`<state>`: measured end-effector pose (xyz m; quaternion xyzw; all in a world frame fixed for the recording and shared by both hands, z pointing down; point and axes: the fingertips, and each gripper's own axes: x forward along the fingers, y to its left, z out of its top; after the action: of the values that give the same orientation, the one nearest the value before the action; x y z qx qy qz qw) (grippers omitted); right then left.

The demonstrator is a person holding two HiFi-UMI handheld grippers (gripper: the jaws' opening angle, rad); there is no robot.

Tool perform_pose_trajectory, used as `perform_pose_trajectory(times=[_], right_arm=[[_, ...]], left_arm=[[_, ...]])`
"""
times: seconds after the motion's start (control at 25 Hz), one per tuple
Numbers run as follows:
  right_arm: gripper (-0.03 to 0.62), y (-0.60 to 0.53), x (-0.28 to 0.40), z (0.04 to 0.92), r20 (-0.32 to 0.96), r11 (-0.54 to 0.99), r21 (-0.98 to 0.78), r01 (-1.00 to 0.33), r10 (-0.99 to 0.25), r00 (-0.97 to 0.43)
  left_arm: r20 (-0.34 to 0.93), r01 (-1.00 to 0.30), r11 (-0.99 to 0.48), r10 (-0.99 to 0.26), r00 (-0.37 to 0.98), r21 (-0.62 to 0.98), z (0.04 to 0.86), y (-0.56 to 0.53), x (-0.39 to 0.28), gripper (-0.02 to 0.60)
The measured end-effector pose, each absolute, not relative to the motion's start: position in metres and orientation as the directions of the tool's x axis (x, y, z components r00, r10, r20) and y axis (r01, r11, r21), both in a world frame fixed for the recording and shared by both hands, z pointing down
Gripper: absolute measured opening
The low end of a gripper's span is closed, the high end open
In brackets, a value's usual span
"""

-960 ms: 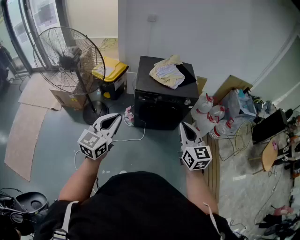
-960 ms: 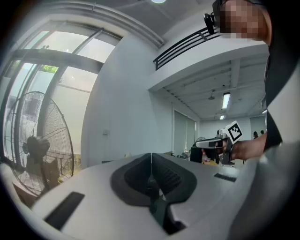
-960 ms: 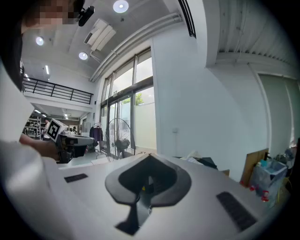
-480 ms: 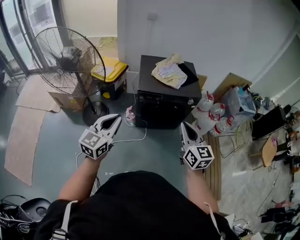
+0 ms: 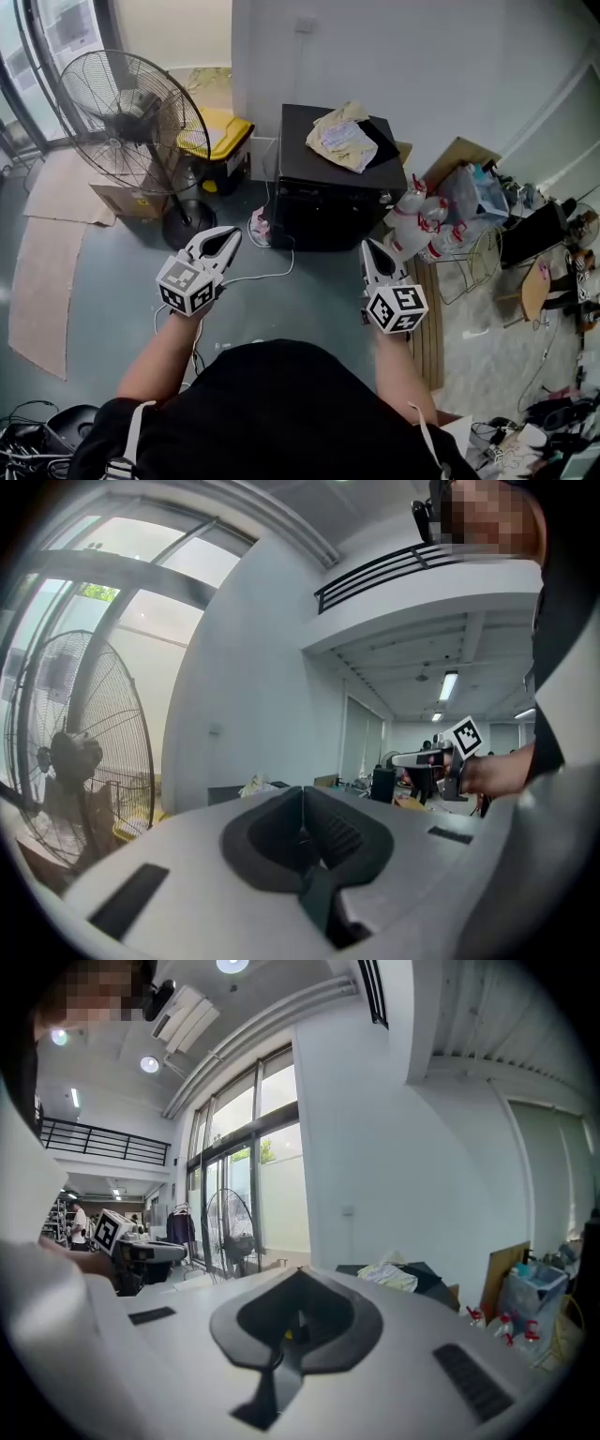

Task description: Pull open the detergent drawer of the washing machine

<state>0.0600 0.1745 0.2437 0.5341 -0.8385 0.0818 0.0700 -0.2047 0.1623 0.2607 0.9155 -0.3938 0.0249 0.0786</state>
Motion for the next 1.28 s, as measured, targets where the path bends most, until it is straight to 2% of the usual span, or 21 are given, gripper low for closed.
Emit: perform_pose_trajectory(times=[0.6, 1.28], right_arm=[[0.0, 0.137, 0.075, 0.278, 0.245, 0.415, -0.124, -0.901, -0.867, -0.433], [0.0, -0.005, 0.127, 0.316, 0.3, 0.454, -0.171, -0.875, -0.821, -0.485]], left_arm=[[0.156, -0.737, -0.659, -0.721, 0.675, 0.15, 0.288, 0.133, -0.198, 0.015], [0.222, -0.78, -0.607, -0.748, 0.625, 0.152, 0.311, 0.015, -0.152, 0.015]])
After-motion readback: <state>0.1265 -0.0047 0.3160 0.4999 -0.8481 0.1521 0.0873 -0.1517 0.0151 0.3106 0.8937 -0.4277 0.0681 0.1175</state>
